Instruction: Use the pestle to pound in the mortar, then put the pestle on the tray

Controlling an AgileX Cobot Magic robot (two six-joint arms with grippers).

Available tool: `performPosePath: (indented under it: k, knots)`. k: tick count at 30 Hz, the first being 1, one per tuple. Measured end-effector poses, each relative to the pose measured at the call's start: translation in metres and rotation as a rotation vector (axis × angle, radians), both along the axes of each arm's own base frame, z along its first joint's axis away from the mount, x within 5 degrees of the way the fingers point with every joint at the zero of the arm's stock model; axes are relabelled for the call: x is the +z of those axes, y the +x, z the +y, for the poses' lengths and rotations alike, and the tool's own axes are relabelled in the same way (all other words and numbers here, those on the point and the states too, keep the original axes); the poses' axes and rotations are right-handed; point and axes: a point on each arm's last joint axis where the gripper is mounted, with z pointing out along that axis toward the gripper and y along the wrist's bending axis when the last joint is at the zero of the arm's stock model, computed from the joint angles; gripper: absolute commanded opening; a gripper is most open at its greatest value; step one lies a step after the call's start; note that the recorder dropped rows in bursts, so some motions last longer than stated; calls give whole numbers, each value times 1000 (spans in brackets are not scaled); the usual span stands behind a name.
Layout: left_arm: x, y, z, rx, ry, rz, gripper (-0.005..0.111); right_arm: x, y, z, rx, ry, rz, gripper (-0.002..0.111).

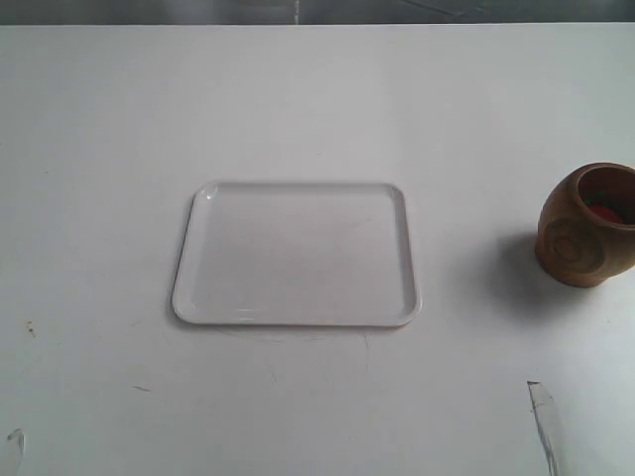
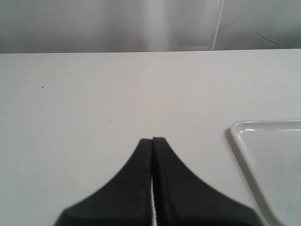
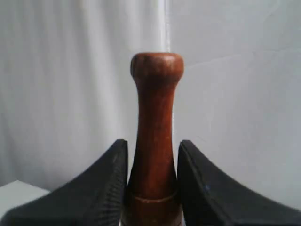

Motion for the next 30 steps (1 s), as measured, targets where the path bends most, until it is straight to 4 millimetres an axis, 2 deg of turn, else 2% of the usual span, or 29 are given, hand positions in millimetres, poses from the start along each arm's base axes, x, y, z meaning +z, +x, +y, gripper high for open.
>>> performPosePath:
  k: [4,7,11,15,18,24,30]
  knots:
    - [0,0,0,0,0,0,0,-28,-62,-7,-194,3,13,0]
    - [0,0,0,0,0,0,0,-42,-97,-3,-219,-39,31,0]
    - [0,0,0,0,0,0,0,-62,-128,-2,-260,-80,63,0]
    - [0,0,0,0,0,0,0,-83,-152,-11,-405,-99,118,0]
    - [0,0,0,0,0,0,0,-92,-160,-15,-472,-134,140,0]
    - [0,0,0,0,0,0,0,-92,-160,-19,-517,-160,125,0]
    - [0,0,0,0,0,0,0,-80,-149,-20,-523,-155,70,0]
